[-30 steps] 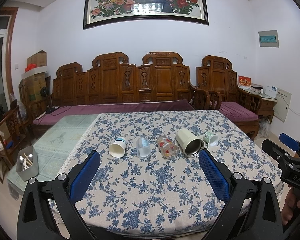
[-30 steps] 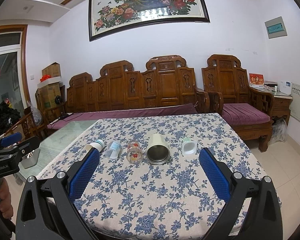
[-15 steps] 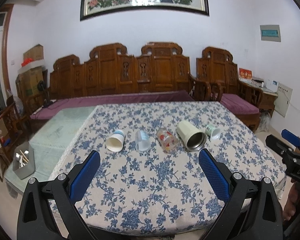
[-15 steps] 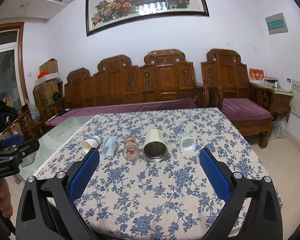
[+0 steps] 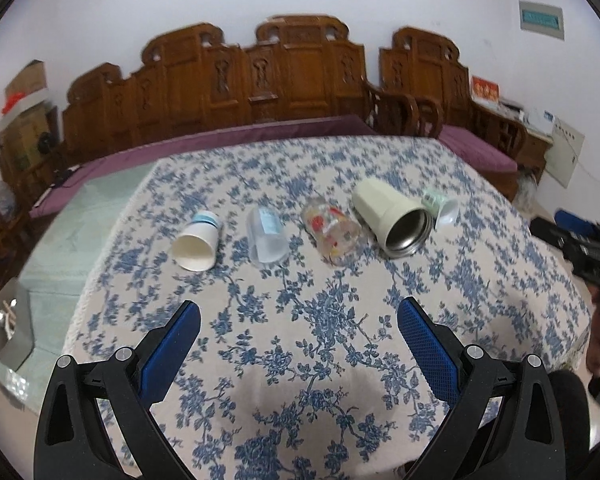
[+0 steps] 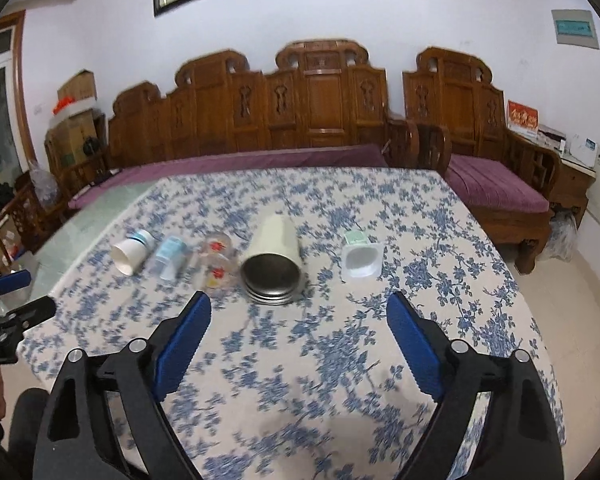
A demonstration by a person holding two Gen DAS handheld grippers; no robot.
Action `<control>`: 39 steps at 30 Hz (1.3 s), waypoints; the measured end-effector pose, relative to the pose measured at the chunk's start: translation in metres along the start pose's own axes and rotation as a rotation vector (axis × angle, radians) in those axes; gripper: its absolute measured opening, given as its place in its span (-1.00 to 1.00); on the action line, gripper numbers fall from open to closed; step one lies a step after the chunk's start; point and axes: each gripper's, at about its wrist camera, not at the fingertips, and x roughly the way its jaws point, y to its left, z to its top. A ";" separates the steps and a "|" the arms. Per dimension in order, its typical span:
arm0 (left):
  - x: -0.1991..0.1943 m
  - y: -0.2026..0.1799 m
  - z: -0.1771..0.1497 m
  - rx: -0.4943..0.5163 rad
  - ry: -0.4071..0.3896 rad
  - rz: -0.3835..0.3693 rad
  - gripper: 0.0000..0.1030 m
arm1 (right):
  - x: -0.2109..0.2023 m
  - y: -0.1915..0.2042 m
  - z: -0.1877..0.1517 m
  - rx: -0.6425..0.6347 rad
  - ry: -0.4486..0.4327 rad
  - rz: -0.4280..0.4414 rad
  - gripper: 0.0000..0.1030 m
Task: Flip cup upside down
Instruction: 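Reach the right gripper to the small green-labelled cup and close on it, then lift the green cup with the right gripper and set it down near the left gripper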
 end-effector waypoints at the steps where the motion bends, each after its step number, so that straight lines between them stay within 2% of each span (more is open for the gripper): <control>1: 0.009 -0.001 0.001 0.009 0.014 -0.011 0.84 | 0.008 -0.004 0.003 -0.001 0.012 -0.002 0.70; 11: 0.073 -0.009 0.014 0.047 0.091 -0.102 0.84 | 0.122 -0.045 0.048 -0.060 0.174 -0.034 0.55; 19: 0.117 -0.010 0.022 0.050 0.137 -0.132 0.84 | 0.218 -0.067 0.083 -0.074 0.333 -0.057 0.41; 23: 0.129 -0.009 0.020 0.042 0.153 -0.139 0.84 | 0.253 -0.075 0.089 -0.055 0.409 -0.059 0.32; 26: 0.136 -0.008 0.020 0.039 0.163 -0.142 0.84 | 0.277 -0.078 0.085 -0.030 0.501 -0.043 0.26; 29: 0.138 -0.007 0.020 0.037 0.171 -0.142 0.84 | 0.290 -0.078 0.078 -0.036 0.560 -0.057 0.10; 30: 0.138 -0.006 0.020 0.038 0.171 -0.141 0.84 | 0.291 -0.077 0.077 -0.037 0.570 -0.064 -0.03; 34: 0.129 -0.006 0.020 0.042 0.165 -0.137 0.84 | 0.284 -0.078 0.075 -0.023 0.573 -0.055 -0.04; 39: 0.110 -0.005 0.018 0.036 0.150 -0.133 0.84 | 0.246 -0.074 0.071 0.002 0.548 -0.013 -0.04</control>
